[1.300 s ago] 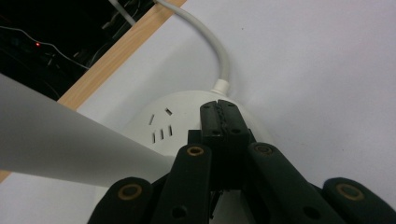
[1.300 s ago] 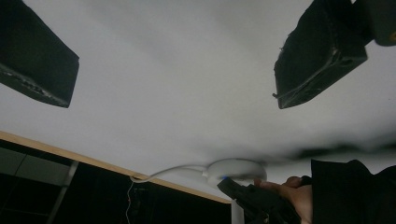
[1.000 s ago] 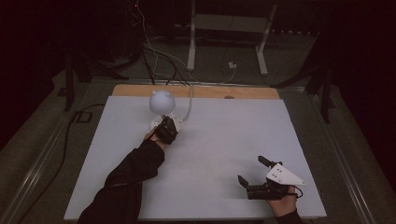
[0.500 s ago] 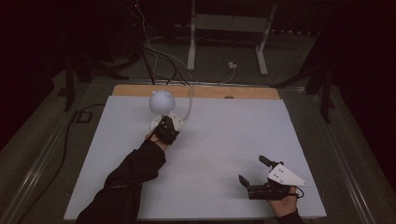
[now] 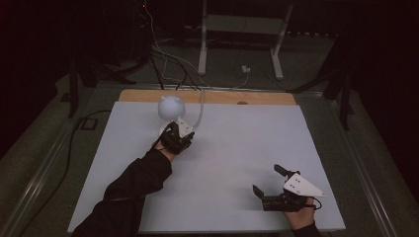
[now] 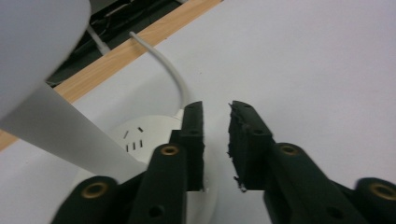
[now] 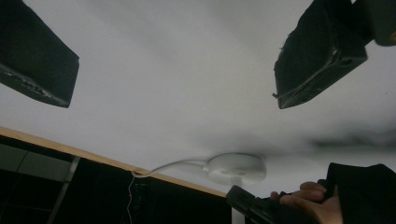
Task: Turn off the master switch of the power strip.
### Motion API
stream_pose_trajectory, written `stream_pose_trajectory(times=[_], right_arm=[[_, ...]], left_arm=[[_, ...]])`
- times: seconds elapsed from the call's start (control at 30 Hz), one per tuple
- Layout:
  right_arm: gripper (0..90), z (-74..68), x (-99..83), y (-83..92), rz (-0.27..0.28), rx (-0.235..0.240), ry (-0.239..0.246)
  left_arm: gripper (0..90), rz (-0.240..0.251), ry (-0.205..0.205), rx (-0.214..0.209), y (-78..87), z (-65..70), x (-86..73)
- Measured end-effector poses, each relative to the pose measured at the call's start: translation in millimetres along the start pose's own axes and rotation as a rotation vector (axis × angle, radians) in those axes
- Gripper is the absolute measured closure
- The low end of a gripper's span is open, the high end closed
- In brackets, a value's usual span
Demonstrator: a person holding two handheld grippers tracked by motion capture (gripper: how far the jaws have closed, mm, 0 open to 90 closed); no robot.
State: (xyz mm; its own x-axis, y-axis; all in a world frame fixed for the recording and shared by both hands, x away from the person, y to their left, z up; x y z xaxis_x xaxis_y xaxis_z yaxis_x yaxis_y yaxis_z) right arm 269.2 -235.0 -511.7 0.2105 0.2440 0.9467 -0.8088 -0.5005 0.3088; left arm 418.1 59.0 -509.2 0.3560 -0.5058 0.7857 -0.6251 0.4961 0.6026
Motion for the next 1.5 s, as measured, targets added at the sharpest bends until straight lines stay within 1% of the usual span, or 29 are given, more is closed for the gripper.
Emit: stream_pose_trajectory(times=[0.07, 0.1, 0.13, 0.17, 0.2, 0.23, 0.3, 0.33, 0.37, 0.4, 0.43, 0.5, 0.53, 0.6, 0.63, 0.67, 0.73, 0.77, 0.83, 0.87, 0.93, 1.0, 1.03, 1.07, 1.1, 1.23, 1.33, 1.4, 1.5], right_arm=[[0.2, -0.1, -0.1, -0.1, 0.000, 0.001, 0.000], [0.2, -0.2, -0.2, -0.2, 0.000, 0.001, 0.000], [0.2, -0.3, -0.3, -0.3, -0.001, 0.001, -0.001], [0.2, -0.5, -0.4, -0.6, -0.001, 0.001, 0.001], [0.2, -0.5, -0.4, -0.6, -0.001, 0.001, 0.001], [0.2, -0.5, -0.4, -0.7, -0.001, 0.001, 0.001], [0.2, -0.5, -0.4, -0.6, -0.001, 0.000, 0.001], [0.2, -0.6, -0.4, -0.6, -0.001, 0.001, 0.000], [0.2, -0.6, -1.0, -0.8, -0.004, 0.000, 0.002], [0.2, -0.6, -1.0, -0.8, -0.004, 0.000, 0.002], [0.2, -0.7, -1.1, -0.9, -0.005, 0.000, 0.001], [0.2, -1.0, -1.2, -1.1, -0.006, 0.001, 0.001], [0.2, -1.1, -1.2, -1.2, -0.007, 0.001, 0.001], [0.2, -1.1, -1.2, -1.2, -0.007, 0.001, 0.001], [0.2, -0.9, -1.3, -1.2, -0.007, 0.000, 0.001], [0.2, -0.9, -1.4, -1.2, -0.008, 0.001, -0.001], [0.2, -0.8, -1.4, -1.1, -0.007, 0.000, 0.000], [0.2, -0.8, -1.4, -1.1, -0.007, 0.001, 0.000], [0.2, -0.7, -1.5, -1.2, -0.008, 0.001, 0.000], [0.2, -0.7, -1.6, -1.3, -0.008, 0.001, -0.001], [0.2, -0.7, -1.4, -1.5, -0.007, 0.001, 0.000], [0.2, -1.1, -1.3, -1.4, -0.007, 0.002, 0.000], [0.2, -1.2, -1.2, -1.3, -0.007, 0.002, 0.001], [0.2, -1.2, -1.1, -1.2, -0.006, 0.001, 0.001], [0.2, -1.0, -1.0, -1.1, -0.006, 0.000, -0.001], [0.2, -1.0, -1.2, -1.1, -0.008, 0.000, 0.001], [0.2, -0.9, -0.9, -1.0, -0.006, -0.001, 0.000], [0.2, -1.2, -1.0, -1.0, -0.007, 0.000, 0.001], [0.2, -1.3, -0.6, -1.0, -0.005, 0.000, 0.002]], left_arm=[[64.8, 0.002, 0.011, -0.030, 3.7, 2.0, 0.8], [61.4, -0.001, 0.014, -0.052, 5.4, 3.3, 1.0], [57.6, -0.003, 0.024, -0.085, 7.0, 5.4, 1.1], [49.2, -0.005, 0.028, -0.095, 8.7, 7.0, 1.1], [49.2, -0.013, 0.032, -0.113, 10.3, 8.8, 0.9], [45.0, -0.020, 0.041, -0.146, 12.0, 11.2, 0.6], [39.1, -0.012, 0.042, -0.144, 16.1, 13.0, 0.7], [36.6, -0.011, 0.045, -0.158, 18.1, 14.3, 0.9], [21.8, -0.015, 0.042, -0.186, 19.9, 16.5, 0.5], [21.8, -0.030, 0.041, -0.204, 20.8, 18.5, -0.1], [17.9, -0.044, 0.043, -0.221, 21.8, 20.8, -1.1], [11.1, -0.047, 0.045, -0.237, 24.3, 23.9, -1.8], [8.7, -0.050, 0.045, -0.253, 25.7, 24.9, -2.1], [2.4, -0.057, 0.057, -0.275, 28.1, 26.3, -2.6], [0.9, -0.050, 0.064, -0.297, 30.3, 27.0, -2.3], [0.3, -0.046, 0.071, -0.308, 32.3, 27.4, -2.1], [0.3, -0.044, 0.087, -0.358, 37.0, 28.8, -1.8], [0.3, -0.042, 0.089, -0.354, 39.2, 28.5, -1.6], [0.2, -0.041, 0.083, -0.362, 44.1, 29.1, -1.8], [0.2, -0.043, 0.077, -0.359, 46.7, 29.1, -2.1], [0.2, -0.047, 0.066, -0.373, 51.0, 29.9, -3.3], [0.2, -0.043, 0.056, -0.378, 54.4, 29.9, -5.0], [0.3, -0.044, 0.060, -0.390, 56.0, 30.1, -6.4], [0.2, -0.045, 0.061, -0.385, 57.1, 30.1, -8.2], [0.3, -0.049, 0.051, -0.384, 58.7, 30.7, -11.0], [0.3, -0.053, 0.039, -0.394, 64.2, 33.3, -19.2], [0.3, -0.053, 0.050, -0.404, 71.1, 34.5, -25.8], [0.3, -0.056, 0.042, -0.394, 74.8, 34.8, -30.2], [0.3, -0.063, 0.040, -0.394, 81.5, 35.1, -39.2]])
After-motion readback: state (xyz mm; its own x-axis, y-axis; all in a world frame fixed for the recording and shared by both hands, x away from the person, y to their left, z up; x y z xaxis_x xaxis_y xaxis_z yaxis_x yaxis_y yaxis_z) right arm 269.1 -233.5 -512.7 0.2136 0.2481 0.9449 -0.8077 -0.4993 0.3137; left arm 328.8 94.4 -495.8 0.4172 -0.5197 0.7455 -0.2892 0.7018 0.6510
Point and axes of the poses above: each handheld gripper's, and its own axes: y roughly backward along the jaws, x roughly out of its top, z roughly to its right, the point moved 6 cm from there along -y, roughly forward along the jaws, and after that the axes turned 7 degrees about -x, right-handed, at the moved point
